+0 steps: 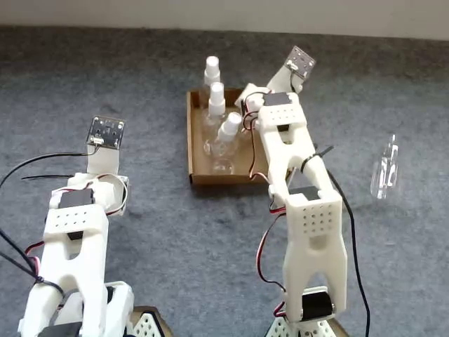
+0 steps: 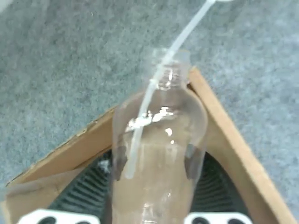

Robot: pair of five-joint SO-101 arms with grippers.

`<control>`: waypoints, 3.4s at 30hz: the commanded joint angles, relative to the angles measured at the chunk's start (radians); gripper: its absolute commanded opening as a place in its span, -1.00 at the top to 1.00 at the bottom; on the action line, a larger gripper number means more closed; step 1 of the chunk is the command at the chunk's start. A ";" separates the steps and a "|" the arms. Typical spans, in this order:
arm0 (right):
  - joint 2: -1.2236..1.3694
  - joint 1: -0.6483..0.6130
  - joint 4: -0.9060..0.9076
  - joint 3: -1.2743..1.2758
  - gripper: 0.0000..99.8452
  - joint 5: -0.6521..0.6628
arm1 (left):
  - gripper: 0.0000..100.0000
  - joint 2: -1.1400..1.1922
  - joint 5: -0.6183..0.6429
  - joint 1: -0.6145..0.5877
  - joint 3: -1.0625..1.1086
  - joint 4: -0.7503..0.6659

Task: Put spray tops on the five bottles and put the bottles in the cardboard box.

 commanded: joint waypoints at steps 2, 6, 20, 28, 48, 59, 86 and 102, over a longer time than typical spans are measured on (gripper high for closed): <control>-0.079 0.025 0.071 -0.108 0.82 -0.006 | 0.74 -0.010 0.005 0.021 -0.002 -0.012; -0.140 0.048 0.191 -0.196 0.82 -0.006 | 0.74 -0.010 0.005 0.021 -0.002 -0.012; -0.162 0.306 0.469 -0.372 0.82 0.002 | 0.74 -0.010 0.008 0.021 -0.002 -0.012; -0.162 0.424 0.598 -0.297 0.82 0.288 | 0.74 -0.008 0.008 0.030 -0.001 -0.012; -0.160 0.553 0.728 0.002 0.82 1.046 | 0.74 -0.010 0.006 0.053 -0.008 -0.012; -0.177 0.573 0.697 0.079 0.99 1.026 | 0.74 -0.354 0.005 0.139 -0.380 0.454; -0.317 0.536 0.673 -0.031 0.99 1.059 | 0.74 0.117 0.086 0.611 -1.198 0.838; -0.526 0.530 0.624 0.211 0.99 1.168 | 0.74 0.271 0.044 0.369 -1.500 1.011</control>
